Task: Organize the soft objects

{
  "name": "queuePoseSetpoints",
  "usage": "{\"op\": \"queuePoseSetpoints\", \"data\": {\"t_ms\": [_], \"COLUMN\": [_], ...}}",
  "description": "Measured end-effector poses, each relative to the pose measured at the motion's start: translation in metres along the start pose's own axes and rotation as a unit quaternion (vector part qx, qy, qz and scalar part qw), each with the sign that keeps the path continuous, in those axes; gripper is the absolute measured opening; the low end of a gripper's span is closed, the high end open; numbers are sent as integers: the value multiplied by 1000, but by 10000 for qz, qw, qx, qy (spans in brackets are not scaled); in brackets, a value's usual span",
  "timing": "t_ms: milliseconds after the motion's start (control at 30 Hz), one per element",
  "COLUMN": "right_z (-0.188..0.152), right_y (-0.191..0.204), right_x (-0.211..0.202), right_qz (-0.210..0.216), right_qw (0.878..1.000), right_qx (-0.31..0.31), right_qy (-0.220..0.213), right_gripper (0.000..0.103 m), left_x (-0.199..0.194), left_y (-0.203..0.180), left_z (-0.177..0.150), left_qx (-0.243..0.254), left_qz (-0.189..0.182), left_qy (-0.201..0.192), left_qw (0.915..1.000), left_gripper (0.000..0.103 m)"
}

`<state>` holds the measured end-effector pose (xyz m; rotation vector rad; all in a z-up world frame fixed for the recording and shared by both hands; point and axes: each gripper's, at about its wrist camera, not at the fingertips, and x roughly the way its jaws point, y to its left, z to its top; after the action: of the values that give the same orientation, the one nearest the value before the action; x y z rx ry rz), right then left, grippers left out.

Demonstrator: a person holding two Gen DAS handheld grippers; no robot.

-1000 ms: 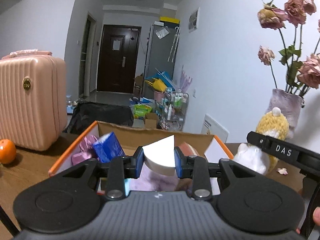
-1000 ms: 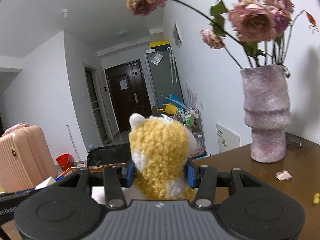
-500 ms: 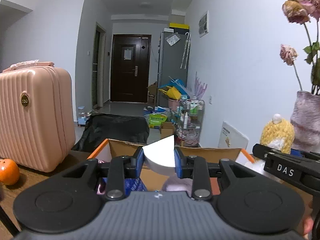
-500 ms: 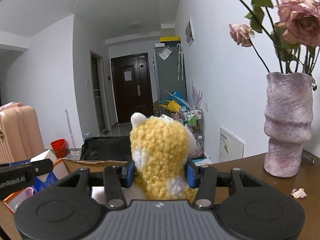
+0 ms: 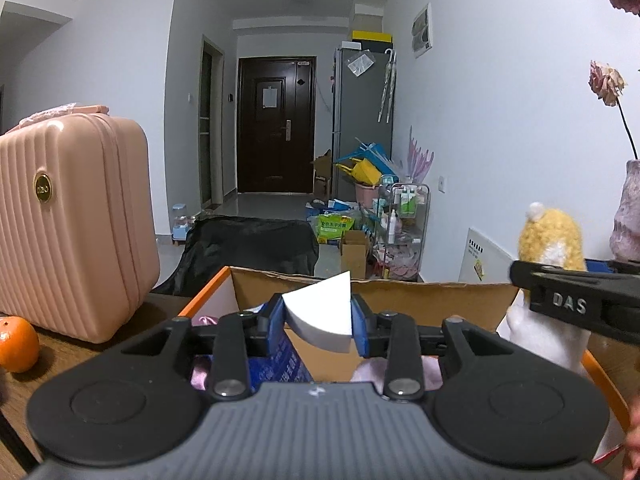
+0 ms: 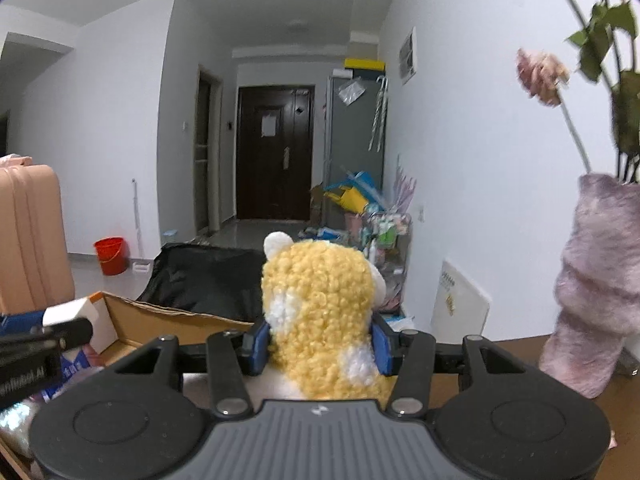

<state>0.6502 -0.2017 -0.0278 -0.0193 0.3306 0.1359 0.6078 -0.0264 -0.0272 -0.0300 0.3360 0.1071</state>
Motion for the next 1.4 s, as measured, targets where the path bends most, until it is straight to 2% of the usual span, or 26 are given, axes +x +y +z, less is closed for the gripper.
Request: {"op": "queuePoseSetpoints", "data": {"t_ms": [33,100,167,200,233,267,333,367,400,467,733,933,1133,1400], "right_z": [1,1,0,0,0,1,3,4,5,5,-1,-7,-16,-37], "right_y": [0,-2,-2,-2,-1,0,-2,-2,-3,-2,-2,-2,-3,-1], "right_x": [4,11,13,11,9,6,0,-3,-5,-10,-27,-58,-100,-171], "right_qz": [68,282,397,384,356,322,297,289,290,261,228,173,79,-26], "right_qw": [9999,9990,9981,9982,9985,9987,9990,9990,9989,9991,9992,9992,9988,9985], "right_qx": [48,141,233,225,206,208,274,315,332,322,326,312,337,315], "right_qy": [72,309,419,395,367,323,215,164,137,119,-27,-200,-349,-442], "right_gripper": [56,61,75,79,89,97,103,103,103,103,103,103,103,103], "left_x": [-1,-1,-2,-3,-5,-6,-10,-12,-13,-16,-33,-55,-93,-163], "left_y": [1,3,4,5,5,6,7,7,7,9,14,20,26,39], "left_z": [0,0,-1,-1,-1,-1,-1,-1,-1,-1,-4,-10,-24,-49], "left_qx": [-16,-62,-111,-134,-156,-171,-207,-221,-239,-273,-306,-239,-58,120], "left_qz": [26,71,71,82,110,153,214,246,308,422,504,498,430,399], "left_qy": [-12,-9,-30,-48,-82,-123,-185,-213,-245,-302,-328,-324,-295,-339], "left_qw": [10000,10000,9999,9999,9998,9997,9994,9992,9989,9983,9977,9979,9986,9986], "left_gripper": [38,53,60,67,75,79,91,95,102,103,103,103,103,103]}}
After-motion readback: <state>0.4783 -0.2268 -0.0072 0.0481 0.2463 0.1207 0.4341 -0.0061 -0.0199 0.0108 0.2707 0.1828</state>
